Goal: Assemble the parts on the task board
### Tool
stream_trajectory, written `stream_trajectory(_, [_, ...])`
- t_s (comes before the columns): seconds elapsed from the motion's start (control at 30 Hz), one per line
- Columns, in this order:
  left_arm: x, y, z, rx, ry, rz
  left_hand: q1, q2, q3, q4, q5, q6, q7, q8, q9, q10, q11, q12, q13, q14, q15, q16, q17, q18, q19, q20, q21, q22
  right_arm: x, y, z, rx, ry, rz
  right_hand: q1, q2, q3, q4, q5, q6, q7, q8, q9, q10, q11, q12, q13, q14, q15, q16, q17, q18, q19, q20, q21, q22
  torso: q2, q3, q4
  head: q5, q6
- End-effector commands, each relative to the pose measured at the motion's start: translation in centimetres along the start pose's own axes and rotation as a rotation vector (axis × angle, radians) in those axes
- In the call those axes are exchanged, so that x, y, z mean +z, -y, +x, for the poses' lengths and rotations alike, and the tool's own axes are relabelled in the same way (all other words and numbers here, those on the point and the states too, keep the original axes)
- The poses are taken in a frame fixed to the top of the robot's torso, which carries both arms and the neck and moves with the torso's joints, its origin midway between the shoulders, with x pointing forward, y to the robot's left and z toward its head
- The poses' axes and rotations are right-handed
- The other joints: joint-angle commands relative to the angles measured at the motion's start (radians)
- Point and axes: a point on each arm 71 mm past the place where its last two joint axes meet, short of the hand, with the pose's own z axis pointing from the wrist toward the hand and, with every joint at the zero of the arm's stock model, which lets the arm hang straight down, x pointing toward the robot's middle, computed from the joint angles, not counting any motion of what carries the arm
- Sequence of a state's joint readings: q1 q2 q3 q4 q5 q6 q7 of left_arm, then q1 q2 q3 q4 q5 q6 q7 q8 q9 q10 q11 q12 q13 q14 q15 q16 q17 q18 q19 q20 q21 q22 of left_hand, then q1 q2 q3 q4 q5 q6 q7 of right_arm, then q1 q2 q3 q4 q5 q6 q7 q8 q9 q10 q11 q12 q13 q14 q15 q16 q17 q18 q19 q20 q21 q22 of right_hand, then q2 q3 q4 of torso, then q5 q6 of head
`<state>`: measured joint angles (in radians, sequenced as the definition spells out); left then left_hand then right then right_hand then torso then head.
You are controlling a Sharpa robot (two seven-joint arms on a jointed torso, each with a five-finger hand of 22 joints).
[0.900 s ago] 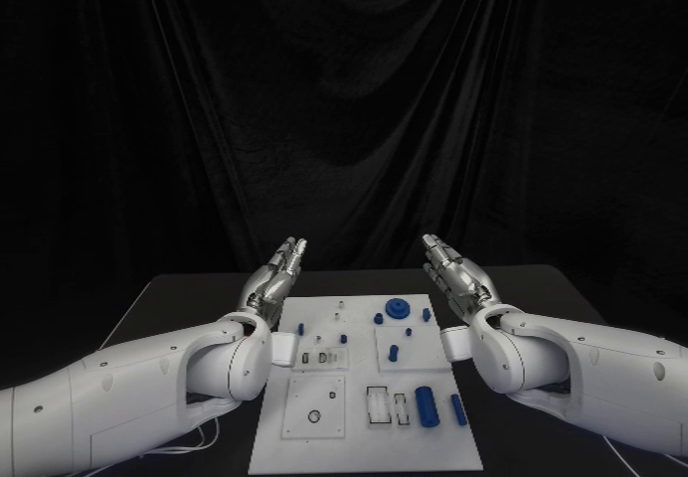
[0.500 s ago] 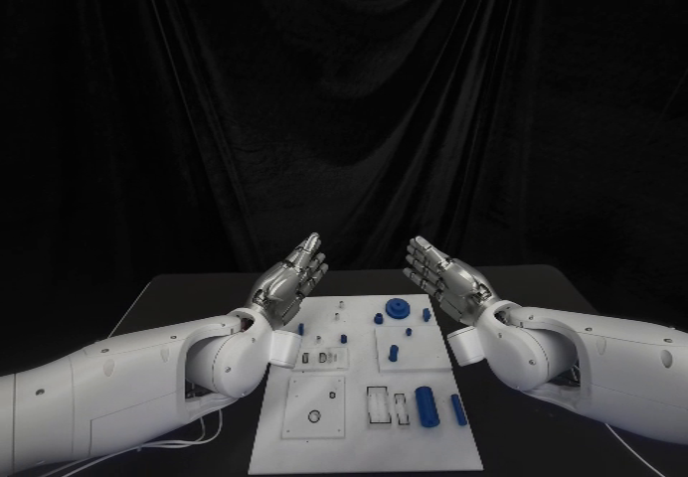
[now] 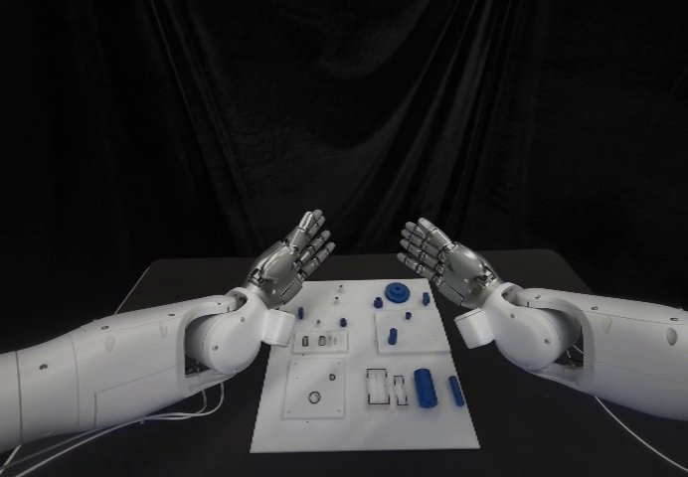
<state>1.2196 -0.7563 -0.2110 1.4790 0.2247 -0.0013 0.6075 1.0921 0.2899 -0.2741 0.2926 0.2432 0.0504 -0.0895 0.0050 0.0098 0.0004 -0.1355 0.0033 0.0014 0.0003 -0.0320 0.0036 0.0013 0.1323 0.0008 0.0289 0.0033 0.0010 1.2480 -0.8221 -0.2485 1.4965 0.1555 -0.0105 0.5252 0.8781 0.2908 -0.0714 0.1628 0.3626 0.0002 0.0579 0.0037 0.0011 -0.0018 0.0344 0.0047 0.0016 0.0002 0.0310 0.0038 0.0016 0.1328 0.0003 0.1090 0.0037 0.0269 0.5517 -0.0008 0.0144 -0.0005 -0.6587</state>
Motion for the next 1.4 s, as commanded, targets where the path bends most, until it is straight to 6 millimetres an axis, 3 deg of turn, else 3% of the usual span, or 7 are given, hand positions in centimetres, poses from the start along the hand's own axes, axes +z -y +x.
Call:
stream_trajectory(0.03, [0.1, 0.3, 0.4, -0.006, -0.049, 0.032, 0.009, -0.002, 0.0, 0.0, 0.003, 0.002, 0.005, 0.007, 0.002, 0.0, 0.004, -0.003, -0.001, 0.0, -0.005, -0.004, -0.001, 0.008, -0.001, 0.007, -0.003, -0.001, 0.1, -0.2, 0.2, 0.033, -0.043, -0.01, 0.007, 0.001, 0.004, -0.002, 0.003, 0.0, 0.01, -0.004, -0.001, 0.002, 0.006, -0.005, -0.002, 0.0, 0.011, -0.004, -0.002, 0.009, 0.0, 0.005, -0.004, -0.027, -0.002, -0.0012, -0.0027, 0.007, -0.005])
stream_trajectory(0.17, [-0.1, 0.5, 0.1, -0.004, -0.044, 0.038, 0.011, -0.002, 0.0, -0.001, 0.004, 0.002, 0.007, 0.007, 0.002, 0.0, 0.007, -0.003, -0.001, 0.0, -0.004, -0.004, -0.001, 0.009, -0.001, 0.008, -0.003, -0.001, 0.1, -0.2, 0.3, 0.037, -0.051, -0.006, 0.011, 0.001, 0.005, -0.003, 0.004, 0.0, 0.012, -0.004, -0.001, 0.002, 0.008, -0.005, -0.002, 0.0, 0.018, -0.004, -0.002, 0.014, 0.0, 0.019, -0.004, -0.027, -0.003, -0.0014, -0.0004, 0.003, -0.005])
stream_trajectory(0.27, [-0.4, 0.8, -0.4, 0.002, -0.031, 0.052, 0.025, -0.001, 0.006, 0.0, 0.022, 0.005, 0.021, 0.007, 0.002, 0.0, 0.023, -0.003, -0.001, 0.0, 0.045, -0.004, -0.001, -0.011, -0.001, 0.034, -0.003, -0.001, 0.0, -0.2, 0.1, 0.042, -0.057, -0.006, 0.018, 0.002, 0.009, -0.006, 0.008, 0.0, 0.011, -0.004, -0.001, 0.002, 0.008, -0.005, -0.002, 0.0, 0.026, -0.004, -0.002, 0.023, 0.0, 0.039, -0.004, -0.027, -0.002, -0.0015, -0.001, 0.002, -0.014])
stream_trajectory(0.47, [-1.2, 1.6, -1.7, 0.046, 0.003, 0.091, 0.036, -0.003, 0.008, -0.001, 0.034, 0.014, 0.031, 0.01, 0.004, 0.0, 0.036, -0.003, -0.001, 0.0, 0.069, -0.004, -0.001, -0.018, -0.001, 0.053, -0.003, -0.001, -0.4, -0.5, -0.6, 0.033, -0.052, -0.004, 0.034, 0.0, 0.011, -0.015, 0.015, 0.0, 0.007, -0.004, -0.001, 0.002, 0.004, -0.005, -0.002, 0.0, 0.055, -0.004, -0.002, 0.04, 0.0, 0.086, -0.004, -0.027, -0.002, -0.0014, -0.0013, 0.005, -0.033])
stream_trajectory(0.67, [-2.2, 2.5, -2.9, 0.127, 0.002, 0.122, 0.072, -0.009, 0.013, -0.006, 0.06, 0.061, 0.08, 0.026, 0.012, 0.006, 0.084, -0.001, 0.001, 0.0, 0.107, -0.004, -0.001, 0.007, 0.003, 0.114, 0.002, 0.003, -0.5, -1.2, -1.3, 0.005, -0.07, 0.011, 0.092, -0.003, 0.005, -0.076, 0.064, 0.002, 0.021, 0.0, 0.001, 0.002, 0.019, -0.005, -0.002, 0.0, 0.119, -0.004, -0.002, 0.046, 0.006, 0.148, 0.002, -0.022, -0.001, -0.0016, -0.0021, 0.017, -0.073])
stream_trajectory(1.0, [-4.3, 4.2, -4.1, 0.323, -0.041, 0.177, 0.14, -0.031, 0.008, -0.005, 0.105, 0.153, 0.156, 0.074, 0.024, 0.065, 0.166, 0.028, 0.016, 0.016, 0.164, 0.013, 0.007, 0.03, 0.057, 0.192, 0.048, 0.031, -0.2, -3.1, -1.3, -0.094, -0.119, 0.019, 0.192, -0.01, -0.066, -0.138, 0.063, 0.02, 0.039, 0.015, 0.007, 0.002, 0.038, -0.001, 0.0, 0.0, 0.155, -0.003, -0.001, 0.045, 0.046, 0.186, 0.025, -0.008, 0.009, -0.0035, -0.0009, 0.028, -0.139])
stream_trajectory(1.4, [-5.2, 6.7, -4.5, 0.393, -0.03, 0.244, 0.139, -0.03, 0.002, -0.004, 0.109, 0.174, 0.173, 0.077, 0.026, 0.073, 0.185, 0.034, 0.017, 0.027, 0.178, 0.02, 0.009, 0.039, 0.079, 0.215, 0.064, 0.038, -0.3, -5.3, -1.6, -0.373, -0.154, 0.03, 0.357, -0.022, -0.129, -0.176, 0.09, 0.11, 0.073, 0.06, 0.024, 0.035, 0.076, 0.095, 0.021, 0.083, 0.2, 0.051, 0.021, -0.065, 0.225, 0.186, 0.094, 0.015, 0.068, -0.0071, -0.003, 0.043, -0.141])
